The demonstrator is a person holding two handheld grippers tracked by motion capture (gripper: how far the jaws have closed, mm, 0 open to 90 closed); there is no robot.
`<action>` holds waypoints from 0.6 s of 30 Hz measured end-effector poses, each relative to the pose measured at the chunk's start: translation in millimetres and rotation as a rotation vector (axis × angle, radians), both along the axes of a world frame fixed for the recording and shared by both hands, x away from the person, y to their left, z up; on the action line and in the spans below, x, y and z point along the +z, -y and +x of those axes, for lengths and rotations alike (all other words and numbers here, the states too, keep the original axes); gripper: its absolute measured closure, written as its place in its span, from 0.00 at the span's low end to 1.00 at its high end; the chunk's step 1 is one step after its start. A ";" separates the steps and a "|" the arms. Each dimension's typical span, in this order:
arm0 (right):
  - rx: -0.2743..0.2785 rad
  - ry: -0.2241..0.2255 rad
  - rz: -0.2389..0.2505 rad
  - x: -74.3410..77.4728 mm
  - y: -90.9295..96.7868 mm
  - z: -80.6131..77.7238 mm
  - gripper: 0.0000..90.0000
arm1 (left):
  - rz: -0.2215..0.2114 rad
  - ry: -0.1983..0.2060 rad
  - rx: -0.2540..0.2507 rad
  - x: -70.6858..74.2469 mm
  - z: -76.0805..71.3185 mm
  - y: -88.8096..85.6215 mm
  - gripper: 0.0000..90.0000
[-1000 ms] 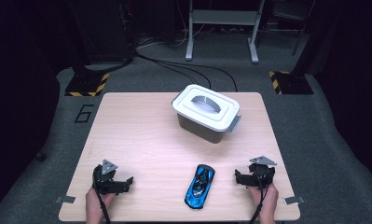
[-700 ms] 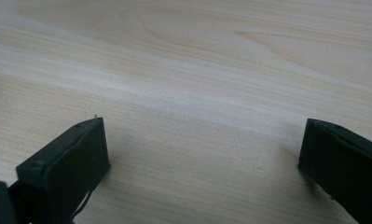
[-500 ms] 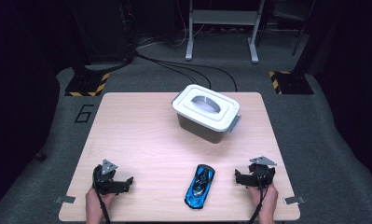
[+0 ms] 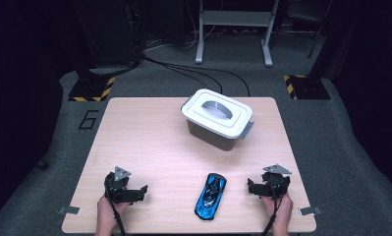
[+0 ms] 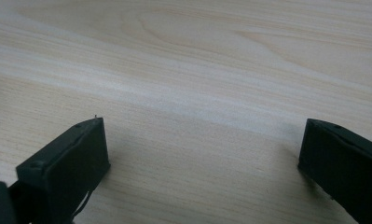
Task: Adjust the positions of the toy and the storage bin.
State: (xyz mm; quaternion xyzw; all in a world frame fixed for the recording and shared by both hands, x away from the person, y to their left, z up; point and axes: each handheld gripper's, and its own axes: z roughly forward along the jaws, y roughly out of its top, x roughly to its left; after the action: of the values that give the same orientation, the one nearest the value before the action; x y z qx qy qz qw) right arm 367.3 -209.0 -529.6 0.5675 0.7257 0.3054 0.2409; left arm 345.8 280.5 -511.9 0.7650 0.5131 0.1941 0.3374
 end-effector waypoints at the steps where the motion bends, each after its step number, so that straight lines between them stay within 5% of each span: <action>1: -0.003 -0.002 0.001 0.1 -0.1 -0.1 0.00 | -0.003 0.006 -0.014 2.5 0.3 5.7 0.00; 18: 0.000 0.000 -0.002 -0.1 0.2 0.0 0.00 | -0.021 -0.009 -0.176 21.9 -3.2 75.2 0.00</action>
State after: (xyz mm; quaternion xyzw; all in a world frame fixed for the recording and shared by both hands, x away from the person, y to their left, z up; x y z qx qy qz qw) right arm 367.3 -209.2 -529.6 0.5673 0.7259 0.3048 0.2416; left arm 342.6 205.3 -490.1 0.8045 0.4472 0.1550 0.3589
